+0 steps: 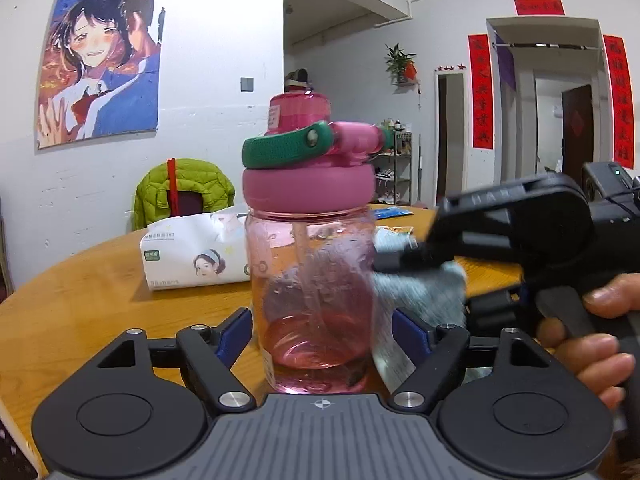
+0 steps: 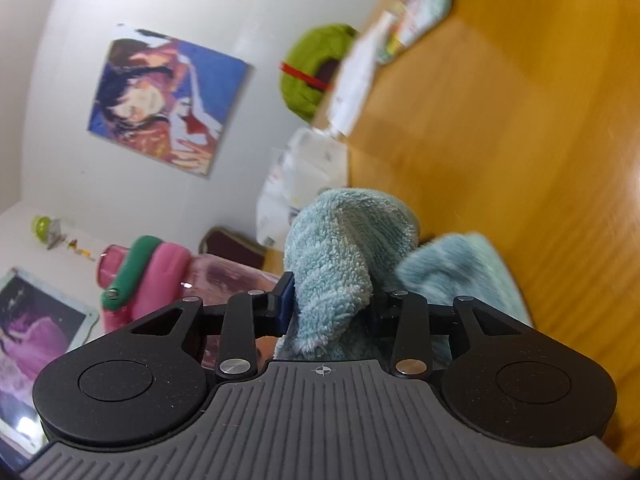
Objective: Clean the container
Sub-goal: 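Rub the towel across the lid and body with the right gripper, then wipe the bottle body with the towel while the left gripper holds it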
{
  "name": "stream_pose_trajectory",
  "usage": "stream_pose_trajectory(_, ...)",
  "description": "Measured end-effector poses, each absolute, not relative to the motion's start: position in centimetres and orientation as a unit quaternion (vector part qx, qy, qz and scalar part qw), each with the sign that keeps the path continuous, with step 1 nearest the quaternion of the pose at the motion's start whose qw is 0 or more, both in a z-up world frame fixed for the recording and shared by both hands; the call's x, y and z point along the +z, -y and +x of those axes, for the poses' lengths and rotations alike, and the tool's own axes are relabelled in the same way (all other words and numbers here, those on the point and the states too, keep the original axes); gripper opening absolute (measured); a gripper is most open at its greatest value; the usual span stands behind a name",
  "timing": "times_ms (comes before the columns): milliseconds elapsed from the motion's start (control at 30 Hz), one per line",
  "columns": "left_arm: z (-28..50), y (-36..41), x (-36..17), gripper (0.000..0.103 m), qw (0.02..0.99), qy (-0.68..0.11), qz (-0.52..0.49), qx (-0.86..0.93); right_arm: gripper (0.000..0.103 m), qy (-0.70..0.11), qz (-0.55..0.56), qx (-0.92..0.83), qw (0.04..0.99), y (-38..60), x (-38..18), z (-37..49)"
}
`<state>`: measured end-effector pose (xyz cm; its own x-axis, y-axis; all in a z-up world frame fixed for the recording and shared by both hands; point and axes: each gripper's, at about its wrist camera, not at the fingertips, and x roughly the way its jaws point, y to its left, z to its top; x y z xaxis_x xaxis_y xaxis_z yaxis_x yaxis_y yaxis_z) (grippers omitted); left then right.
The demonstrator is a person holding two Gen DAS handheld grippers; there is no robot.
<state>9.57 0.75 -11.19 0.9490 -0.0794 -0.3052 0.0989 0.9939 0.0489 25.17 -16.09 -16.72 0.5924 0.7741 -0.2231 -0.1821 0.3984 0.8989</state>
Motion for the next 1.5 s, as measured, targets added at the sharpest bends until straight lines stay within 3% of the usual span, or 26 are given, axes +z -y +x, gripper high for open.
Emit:
stream_pose_trajectory(167, 8.8, 0.8, -11.2, 0.078, 0.985, -0.151, 0.057, -0.053, 0.041, -0.273, 0.447, 0.323, 0.788, 16.9, -15.7, 24.4)
stream_pose_trajectory(400, 10.0, -1.2, -11.2, 0.076, 0.987, -0.142, 0.041, -0.061, 0.040, -0.323, 0.468, 0.361, 0.739, 17.5, -16.3, 24.6)
stream_pose_trajectory(733, 10.2, -1.3, -11.1, 0.070, 0.987, -0.142, 0.055, -0.054, 0.039, -0.344, 0.426, 0.338, 0.766, 17.2, -15.9, 24.1)
stream_pose_trajectory(867, 10.1, -1.2, -11.1, 0.070, 0.986, -0.142, 0.058, -0.059, 0.037, -0.278, 0.472, 0.363, 0.754, 18.4, -15.6, 23.5)
stream_pose_trajectory(1033, 10.1, -0.8, -11.2, 0.070, 0.985, -0.142, 0.068, -0.070, 0.037, -0.189, 0.593, 0.444, 0.645, 20.0, -16.7, 23.5)
stream_pose_trajectory(1133, 10.1, -0.8, -11.2, 0.070, 0.985, -0.142, 0.070, -0.070, 0.037, -0.219, 0.582, 0.438, 0.649, 19.2, -17.1, 23.8)
stream_pose_trajectory(1367, 10.2, -0.7, -11.2, 0.070, 0.985, -0.143, 0.074, -0.067, 0.039, -0.376, 0.506, 0.319, 0.707, 17.7, -19.1, 25.3)
stream_pose_trajectory(1500, 10.3, -0.7, -11.2, 0.070, 0.985, -0.144, 0.074, -0.066, 0.039, -0.389, 0.472, 0.300, 0.732, 17.2, -19.0, 25.5)
